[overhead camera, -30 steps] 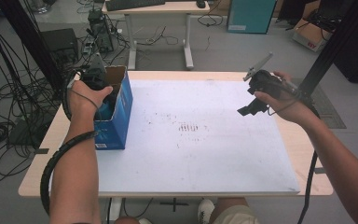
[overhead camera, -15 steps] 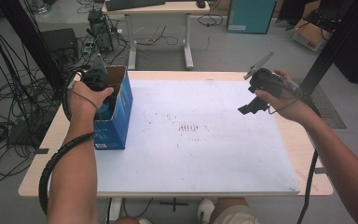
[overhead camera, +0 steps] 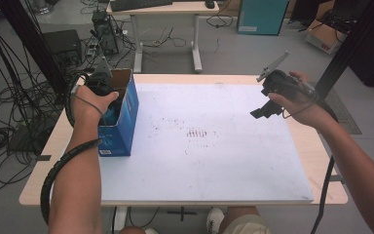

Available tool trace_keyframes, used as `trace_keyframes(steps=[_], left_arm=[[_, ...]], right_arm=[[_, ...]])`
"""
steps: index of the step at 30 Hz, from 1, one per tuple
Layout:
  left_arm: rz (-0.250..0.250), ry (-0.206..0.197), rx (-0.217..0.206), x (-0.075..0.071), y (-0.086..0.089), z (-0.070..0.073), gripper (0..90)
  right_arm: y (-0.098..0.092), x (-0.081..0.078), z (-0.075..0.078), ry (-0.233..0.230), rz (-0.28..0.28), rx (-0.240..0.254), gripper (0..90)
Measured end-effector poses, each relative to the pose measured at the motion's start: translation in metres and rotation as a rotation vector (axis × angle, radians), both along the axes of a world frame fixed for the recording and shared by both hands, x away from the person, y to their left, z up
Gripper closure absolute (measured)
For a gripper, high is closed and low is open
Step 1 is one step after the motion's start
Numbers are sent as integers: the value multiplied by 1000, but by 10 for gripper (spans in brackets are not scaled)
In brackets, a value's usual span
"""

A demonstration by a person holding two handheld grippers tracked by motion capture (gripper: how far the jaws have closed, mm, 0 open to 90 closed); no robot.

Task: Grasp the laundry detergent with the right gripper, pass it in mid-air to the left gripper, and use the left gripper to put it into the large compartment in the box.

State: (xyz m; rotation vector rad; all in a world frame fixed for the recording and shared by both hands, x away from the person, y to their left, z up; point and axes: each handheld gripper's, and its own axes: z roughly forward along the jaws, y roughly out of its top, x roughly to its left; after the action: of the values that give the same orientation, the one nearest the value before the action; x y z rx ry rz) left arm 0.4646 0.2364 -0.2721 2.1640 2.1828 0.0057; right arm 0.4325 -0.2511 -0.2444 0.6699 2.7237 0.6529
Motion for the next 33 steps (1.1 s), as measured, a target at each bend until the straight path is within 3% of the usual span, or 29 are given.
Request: trace_keyframes(steps=[33], left_arm=[[-2,-8,0,0,0,-1,362]], right_arm=[[-2,-1,1,-6,-6,1,62]])
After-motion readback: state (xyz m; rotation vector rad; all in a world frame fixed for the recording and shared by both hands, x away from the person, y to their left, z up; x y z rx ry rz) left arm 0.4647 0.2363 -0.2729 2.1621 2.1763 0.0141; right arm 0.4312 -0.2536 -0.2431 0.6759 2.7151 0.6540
